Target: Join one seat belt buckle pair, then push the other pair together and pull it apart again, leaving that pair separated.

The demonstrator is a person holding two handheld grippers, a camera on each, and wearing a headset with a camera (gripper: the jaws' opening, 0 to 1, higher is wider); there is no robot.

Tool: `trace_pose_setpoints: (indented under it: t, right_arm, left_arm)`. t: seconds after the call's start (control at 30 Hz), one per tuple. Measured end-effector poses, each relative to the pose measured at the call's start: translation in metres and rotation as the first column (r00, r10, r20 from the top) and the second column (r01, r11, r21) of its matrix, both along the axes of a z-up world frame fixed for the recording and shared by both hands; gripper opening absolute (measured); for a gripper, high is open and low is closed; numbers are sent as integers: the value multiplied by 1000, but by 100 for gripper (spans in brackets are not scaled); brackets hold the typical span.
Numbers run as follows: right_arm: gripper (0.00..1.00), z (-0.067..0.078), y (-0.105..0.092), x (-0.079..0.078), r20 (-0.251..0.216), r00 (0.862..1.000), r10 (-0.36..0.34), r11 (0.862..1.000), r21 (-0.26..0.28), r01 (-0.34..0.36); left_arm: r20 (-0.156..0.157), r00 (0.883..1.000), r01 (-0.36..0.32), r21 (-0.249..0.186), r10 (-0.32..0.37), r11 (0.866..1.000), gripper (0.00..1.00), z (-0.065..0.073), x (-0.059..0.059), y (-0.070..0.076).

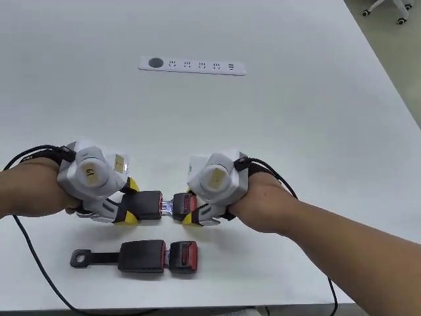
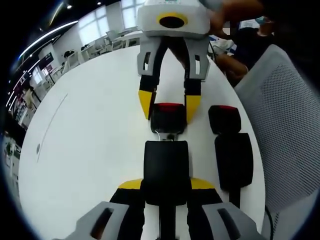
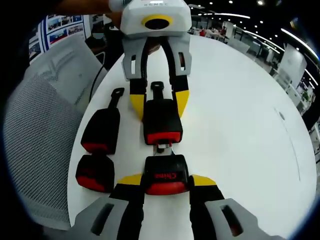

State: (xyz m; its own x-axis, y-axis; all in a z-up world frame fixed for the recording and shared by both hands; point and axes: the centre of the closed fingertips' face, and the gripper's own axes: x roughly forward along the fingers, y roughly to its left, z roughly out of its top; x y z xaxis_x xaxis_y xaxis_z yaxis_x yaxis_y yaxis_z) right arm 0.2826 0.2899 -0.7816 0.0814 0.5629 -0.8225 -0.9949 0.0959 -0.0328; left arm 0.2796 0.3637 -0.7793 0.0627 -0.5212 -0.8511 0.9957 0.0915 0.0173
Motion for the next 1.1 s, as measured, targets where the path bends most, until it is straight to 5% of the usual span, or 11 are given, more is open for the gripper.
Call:
trace_pose_setpoints:
  t: [1.1]
  right_arm:
    - [31, 3, 11, -2, 6, 1000, -13, 1000, 13, 13]
  left_arm:
    - [6, 1000, -18, -14, 18, 1000, 32, 0, 0, -1]
